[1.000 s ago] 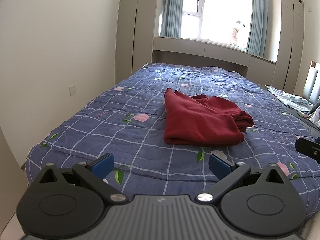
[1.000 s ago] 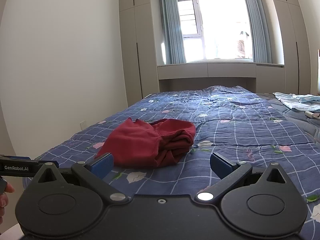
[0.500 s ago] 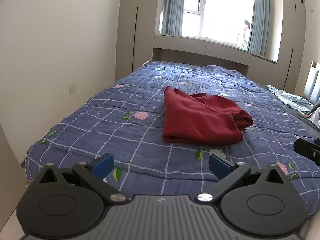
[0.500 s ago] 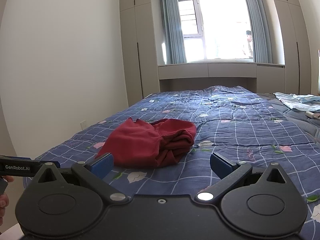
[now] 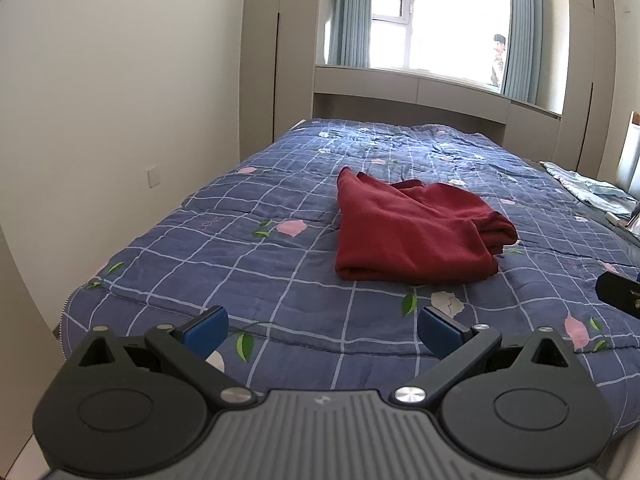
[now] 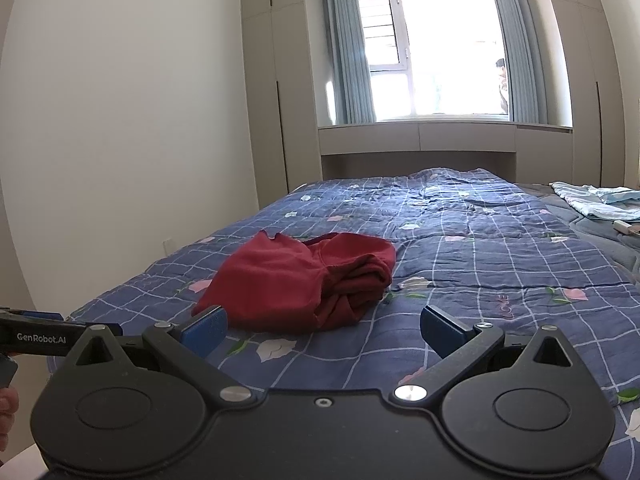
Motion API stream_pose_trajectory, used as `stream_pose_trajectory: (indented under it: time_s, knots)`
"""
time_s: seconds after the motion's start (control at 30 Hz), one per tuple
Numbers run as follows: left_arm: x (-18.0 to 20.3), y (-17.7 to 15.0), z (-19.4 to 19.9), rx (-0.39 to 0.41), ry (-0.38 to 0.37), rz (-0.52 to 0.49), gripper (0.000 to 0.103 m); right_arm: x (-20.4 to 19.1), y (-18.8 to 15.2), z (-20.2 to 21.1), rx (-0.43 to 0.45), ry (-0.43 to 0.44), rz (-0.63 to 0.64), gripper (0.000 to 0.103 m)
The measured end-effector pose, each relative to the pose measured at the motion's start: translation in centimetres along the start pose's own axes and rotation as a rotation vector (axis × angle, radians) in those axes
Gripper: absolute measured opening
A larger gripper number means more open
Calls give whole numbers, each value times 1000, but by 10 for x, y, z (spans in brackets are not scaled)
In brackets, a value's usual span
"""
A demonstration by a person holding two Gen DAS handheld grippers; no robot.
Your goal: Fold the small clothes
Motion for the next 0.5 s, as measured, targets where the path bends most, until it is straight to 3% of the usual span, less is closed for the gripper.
stream_pose_trajectory:
  time_s: [0.5]
  knots:
    - [0,-2,-5,-9,2,-11,103,-1,-4,-5,-14,6,0,102]
Point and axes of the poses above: each gripper's, at about its wrist camera, not at the fingertips, and z roughly against the way its jaws point, x to its right, y to its top, the point moved 1 cm from there along -z, roughly the way its jaws point, and after that the axes turned 10 degrees about z, right-handed, at the moved point
